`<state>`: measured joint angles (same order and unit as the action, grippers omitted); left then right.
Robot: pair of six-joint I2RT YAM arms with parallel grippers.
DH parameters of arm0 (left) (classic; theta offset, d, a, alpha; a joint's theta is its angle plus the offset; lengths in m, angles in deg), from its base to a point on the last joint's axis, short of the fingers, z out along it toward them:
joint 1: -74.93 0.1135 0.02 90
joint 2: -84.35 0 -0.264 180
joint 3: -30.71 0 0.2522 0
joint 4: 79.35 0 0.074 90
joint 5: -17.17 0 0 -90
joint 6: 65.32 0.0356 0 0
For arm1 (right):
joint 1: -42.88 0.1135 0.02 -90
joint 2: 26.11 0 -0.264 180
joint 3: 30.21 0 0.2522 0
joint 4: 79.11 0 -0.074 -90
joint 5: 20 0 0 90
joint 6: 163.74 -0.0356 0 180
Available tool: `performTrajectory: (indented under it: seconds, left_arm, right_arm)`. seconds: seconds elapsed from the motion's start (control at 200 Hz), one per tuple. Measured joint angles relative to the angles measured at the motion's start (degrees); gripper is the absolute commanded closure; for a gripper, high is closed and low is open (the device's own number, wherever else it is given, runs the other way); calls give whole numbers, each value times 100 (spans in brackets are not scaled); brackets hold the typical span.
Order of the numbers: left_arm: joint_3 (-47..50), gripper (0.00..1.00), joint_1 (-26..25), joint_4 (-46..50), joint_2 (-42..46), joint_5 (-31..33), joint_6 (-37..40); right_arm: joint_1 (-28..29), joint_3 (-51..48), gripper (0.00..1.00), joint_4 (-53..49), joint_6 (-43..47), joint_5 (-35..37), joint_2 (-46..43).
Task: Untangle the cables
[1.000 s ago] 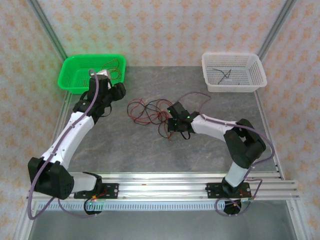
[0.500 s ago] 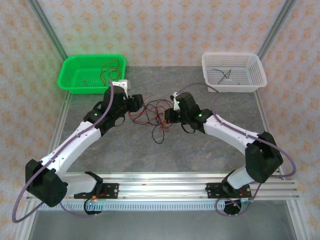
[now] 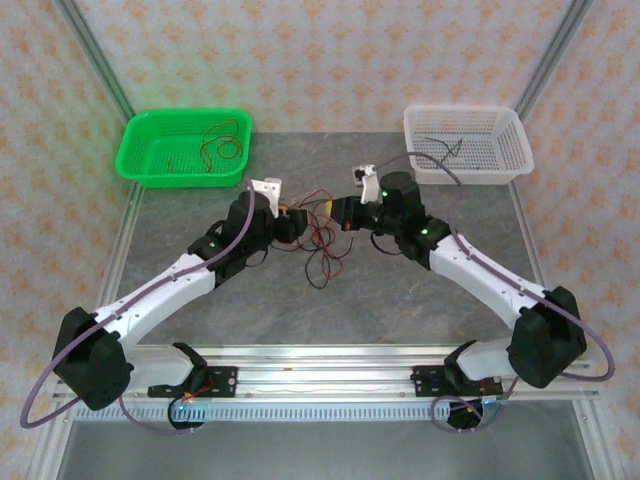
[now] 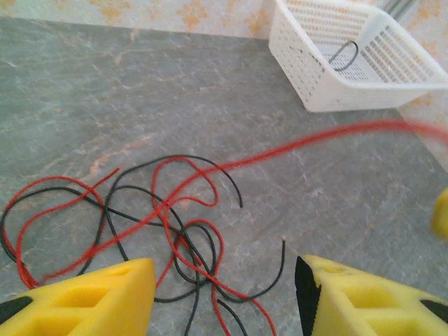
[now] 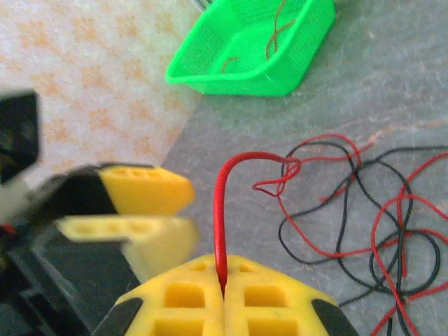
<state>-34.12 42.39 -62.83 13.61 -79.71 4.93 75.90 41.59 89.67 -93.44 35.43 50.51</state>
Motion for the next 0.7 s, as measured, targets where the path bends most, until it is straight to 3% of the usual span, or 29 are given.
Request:
performTrajectory:
  seconds: [0.265, 0.47, 0.701]
  left_arm:
    - [365, 44, -284, -398, 120, 192, 151]
    - [367, 43, -284, -586, 15, 1517, 188]
    - [367, 44, -284, -986, -726, 2914, 299]
  right_arm:
    - [-72, -61, 100, 413, -219, -144, -149]
    - [-72, -61, 100, 437, -216, -260, -247]
    - [-72, -61, 100, 439, -286, -361, -435]
